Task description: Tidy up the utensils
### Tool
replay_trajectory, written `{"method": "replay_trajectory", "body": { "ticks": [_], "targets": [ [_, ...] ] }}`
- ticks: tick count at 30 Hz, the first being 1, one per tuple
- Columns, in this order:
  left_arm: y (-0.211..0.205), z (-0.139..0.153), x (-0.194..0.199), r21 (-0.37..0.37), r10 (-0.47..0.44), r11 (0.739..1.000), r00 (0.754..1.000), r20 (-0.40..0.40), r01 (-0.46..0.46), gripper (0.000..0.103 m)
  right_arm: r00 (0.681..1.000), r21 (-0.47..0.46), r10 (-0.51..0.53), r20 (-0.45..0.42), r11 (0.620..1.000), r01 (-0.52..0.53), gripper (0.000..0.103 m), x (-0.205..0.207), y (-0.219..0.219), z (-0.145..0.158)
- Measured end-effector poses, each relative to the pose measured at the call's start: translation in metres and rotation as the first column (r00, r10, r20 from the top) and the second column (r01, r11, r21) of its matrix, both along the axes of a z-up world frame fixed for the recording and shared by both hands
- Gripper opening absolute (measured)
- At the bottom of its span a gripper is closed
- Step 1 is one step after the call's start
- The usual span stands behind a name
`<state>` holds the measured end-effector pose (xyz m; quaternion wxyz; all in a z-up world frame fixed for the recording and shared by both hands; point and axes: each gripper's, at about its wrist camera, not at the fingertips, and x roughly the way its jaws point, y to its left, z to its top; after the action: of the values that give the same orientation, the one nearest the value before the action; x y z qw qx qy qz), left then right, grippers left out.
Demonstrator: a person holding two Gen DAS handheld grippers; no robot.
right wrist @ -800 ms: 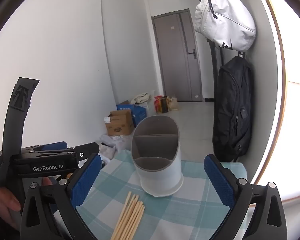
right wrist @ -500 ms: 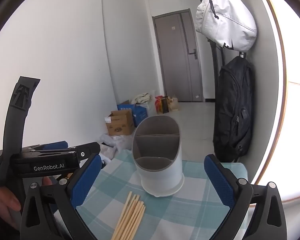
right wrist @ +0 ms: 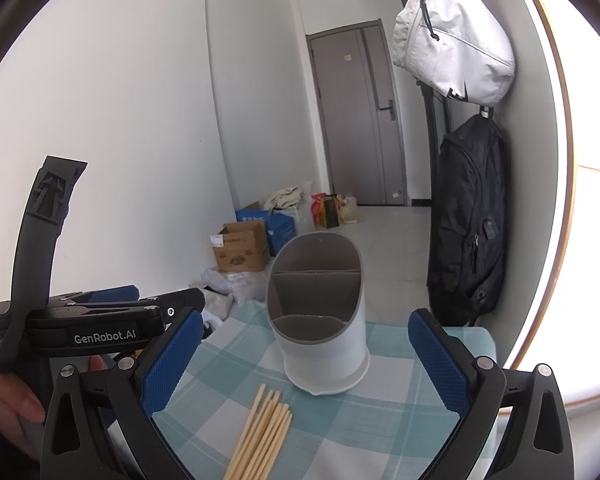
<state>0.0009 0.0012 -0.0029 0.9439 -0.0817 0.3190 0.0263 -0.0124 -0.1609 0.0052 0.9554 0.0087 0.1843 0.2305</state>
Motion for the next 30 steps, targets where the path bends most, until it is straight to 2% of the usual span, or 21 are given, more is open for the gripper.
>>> {"method": "replay_trajectory", "body": {
  "ticks": [9,17,20,23,25,28,30],
  "targets": [
    [-0.001,-0.003,0.0,-0.009,0.003,1.0,1.0,0.0,-0.003,0.102,1.0,-0.003,0.0,-0.001,1.0,0.0,0.103,0.0,0.0,0.0],
    [0.003,-0.007,0.001,-0.075,0.001,0.997,1.0,0.009,0.0,0.102,1.0,-0.02,0.012,-0.019,1.0,-0.012,0.103,0.002,0.003,-0.003],
    [0.004,-0.01,0.002,-0.063,0.0,0.998,1.0,-0.008,-0.001,0.102,0.999,-0.029,0.016,-0.038,0.999,-0.017,0.103,0.005,0.005,-0.005],
    [0.006,-0.012,0.005,-0.088,-0.008,0.996,1.0,-0.017,0.007,0.102,0.997,-0.032,0.021,-0.073,0.999,-0.023,0.103,0.011,0.006,-0.009],
    [0.009,-0.013,0.006,-0.077,-0.006,0.997,1.0,-0.021,0.005,0.102,0.994,-0.025,0.025,-0.107,0.999,-0.028,0.103,0.015,0.008,-0.014],
    [0.017,-0.018,0.013,-0.064,0.019,0.998,0.998,-0.062,-0.023,0.102,0.981,-0.028,0.03,-0.192,0.999,-0.036,0.099,0.025,0.011,-0.027],
    [0.027,-0.026,0.02,-0.081,0.028,0.996,0.991,-0.128,-0.038,0.102,0.963,-0.024,0.045,-0.266,0.998,-0.054,0.093,0.032,0.014,-0.038]
  ]
}}
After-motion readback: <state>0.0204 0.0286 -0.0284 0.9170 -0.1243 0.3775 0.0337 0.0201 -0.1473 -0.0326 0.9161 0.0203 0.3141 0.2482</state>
